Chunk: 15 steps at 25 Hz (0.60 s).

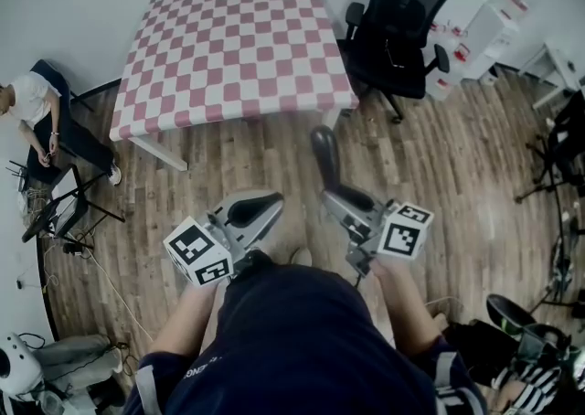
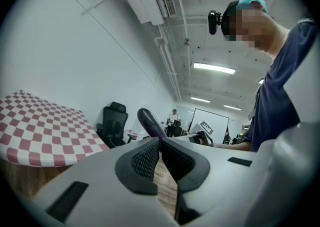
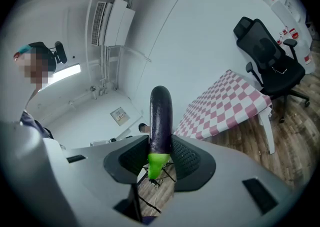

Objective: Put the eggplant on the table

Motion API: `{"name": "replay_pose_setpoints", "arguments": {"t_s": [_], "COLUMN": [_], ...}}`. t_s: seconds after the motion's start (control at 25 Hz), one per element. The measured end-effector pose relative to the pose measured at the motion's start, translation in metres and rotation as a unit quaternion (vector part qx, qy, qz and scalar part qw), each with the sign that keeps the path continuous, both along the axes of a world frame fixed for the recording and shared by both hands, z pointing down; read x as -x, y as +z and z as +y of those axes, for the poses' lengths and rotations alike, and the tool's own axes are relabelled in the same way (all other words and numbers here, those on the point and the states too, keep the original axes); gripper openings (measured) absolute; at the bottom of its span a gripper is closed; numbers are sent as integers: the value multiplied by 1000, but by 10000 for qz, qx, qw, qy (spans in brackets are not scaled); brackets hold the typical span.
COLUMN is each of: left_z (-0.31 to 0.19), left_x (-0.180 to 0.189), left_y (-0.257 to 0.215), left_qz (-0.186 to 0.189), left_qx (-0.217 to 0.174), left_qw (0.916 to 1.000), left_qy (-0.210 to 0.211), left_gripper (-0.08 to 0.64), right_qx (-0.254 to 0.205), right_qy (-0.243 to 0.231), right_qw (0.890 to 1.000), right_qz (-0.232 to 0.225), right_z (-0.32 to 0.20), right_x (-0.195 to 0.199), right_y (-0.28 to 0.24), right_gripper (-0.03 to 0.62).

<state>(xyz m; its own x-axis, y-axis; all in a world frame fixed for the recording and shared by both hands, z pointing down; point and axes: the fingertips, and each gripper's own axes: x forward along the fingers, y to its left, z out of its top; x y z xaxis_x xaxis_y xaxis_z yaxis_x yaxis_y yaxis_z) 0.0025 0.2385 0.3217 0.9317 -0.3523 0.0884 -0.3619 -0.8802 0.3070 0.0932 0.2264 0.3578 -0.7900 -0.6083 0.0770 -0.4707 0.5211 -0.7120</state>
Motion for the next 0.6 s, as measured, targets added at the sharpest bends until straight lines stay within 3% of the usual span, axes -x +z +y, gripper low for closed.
{"name": "replay_pose_setpoints", "arguments": {"t_s": [0.24, 0.48, 0.6], "left_z": [-11, -19, -47], "left_x": [-7, -4, -10], "left_y": [28, -7, 24], "left_qz": [-8, -5, 6], "left_qx": [27, 114, 130], "left_qw": [10000, 9998, 9998], "left_qy": [-83, -137, -125], "left_gripper": [37, 37, 37], "right_qx": [79, 108, 100], "right_qy": [15, -16, -21], "right_qw": [10000, 9999, 9999], "right_qz": [9, 40, 69], "right_z": [-11, -22, -49], "right_x": [-12, -11, -17], "right_y": [31, -6, 23], "right_gripper": [145, 144, 145]}}
